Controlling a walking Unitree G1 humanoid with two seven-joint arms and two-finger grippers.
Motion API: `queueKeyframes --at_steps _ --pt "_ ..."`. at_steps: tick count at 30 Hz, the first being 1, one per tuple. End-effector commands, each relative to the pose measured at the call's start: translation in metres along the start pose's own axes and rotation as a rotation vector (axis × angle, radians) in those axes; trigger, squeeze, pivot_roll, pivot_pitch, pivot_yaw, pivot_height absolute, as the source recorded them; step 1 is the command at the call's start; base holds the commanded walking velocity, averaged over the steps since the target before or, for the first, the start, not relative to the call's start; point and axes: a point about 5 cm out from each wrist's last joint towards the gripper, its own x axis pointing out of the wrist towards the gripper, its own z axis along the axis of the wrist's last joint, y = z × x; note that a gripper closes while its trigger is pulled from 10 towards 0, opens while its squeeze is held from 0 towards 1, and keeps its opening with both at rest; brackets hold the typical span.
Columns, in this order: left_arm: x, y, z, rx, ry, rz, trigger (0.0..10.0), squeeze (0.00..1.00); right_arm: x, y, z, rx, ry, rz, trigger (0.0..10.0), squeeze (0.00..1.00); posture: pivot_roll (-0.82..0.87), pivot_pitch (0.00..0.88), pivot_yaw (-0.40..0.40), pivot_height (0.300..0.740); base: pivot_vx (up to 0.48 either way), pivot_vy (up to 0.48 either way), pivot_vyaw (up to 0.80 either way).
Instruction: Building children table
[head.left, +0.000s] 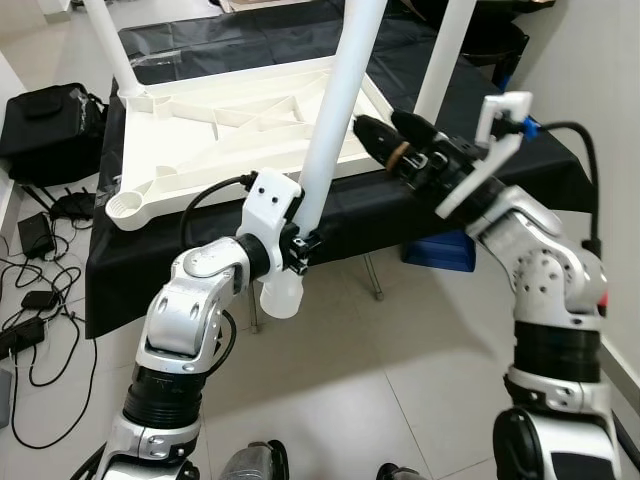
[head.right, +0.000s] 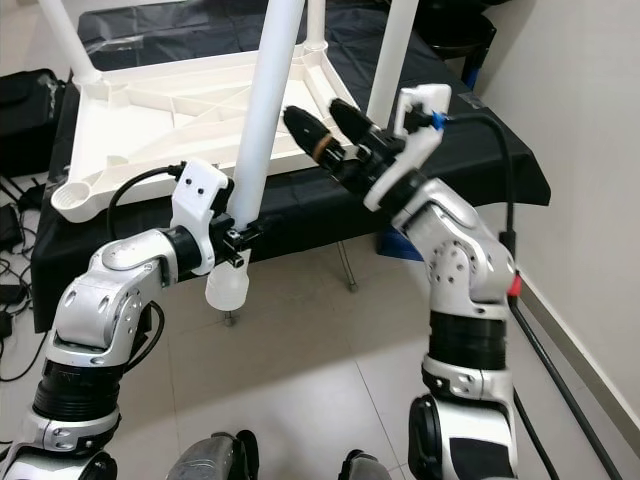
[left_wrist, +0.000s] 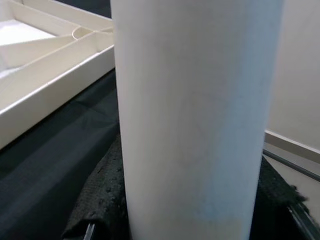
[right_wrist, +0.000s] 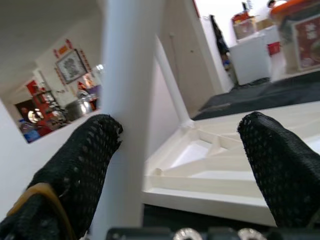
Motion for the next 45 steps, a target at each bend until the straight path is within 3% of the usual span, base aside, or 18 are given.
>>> queueKeyframes --at_steps 1,11,24,36,45 --pt "0.0 -0.004 0.008 0.011 -0.024 -0.032 10.0 0.0 0.006 0.007 -0.004 0.019 0.019 0.05 10.0 0.0 0.14 0.145 -0.019 0.74 0.0 0.0 0.0" --pt "0.003 -0.003 0.017 0.044 -0.039 -0.044 10.0 0.0 0.021 0.021 -0.014 0.061 0.082 0.166 10.0 0.0 0.14 0.132 -0.02 0.74 0.0 0.0 0.0" --pt "0.016 -0.031 0.022 0.13 -0.049 -0.173 10.0 0.0 0.047 0.027 -0.023 0.086 0.118 0.156 10.0 0.0 0.13 0.127 -0.024 0.74 0.0 0.0 0.0" --pt "0.02 -0.03 0.025 0.252 -0.04 -0.174 10.0 0.0 0.049 0.023 -0.034 0.062 0.216 0.13 10.0 0.0 0.13 0.139 -0.027 0.74 0.0 0.0 0.0" --pt "0.021 -0.038 0.025 0.263 -0.049 -0.2 10.0 0.0 0.053 0.024 -0.033 0.054 0.205 0.128 10.0 0.0 0.12 0.145 -0.026 0.74 0.0 0.0 0.0"
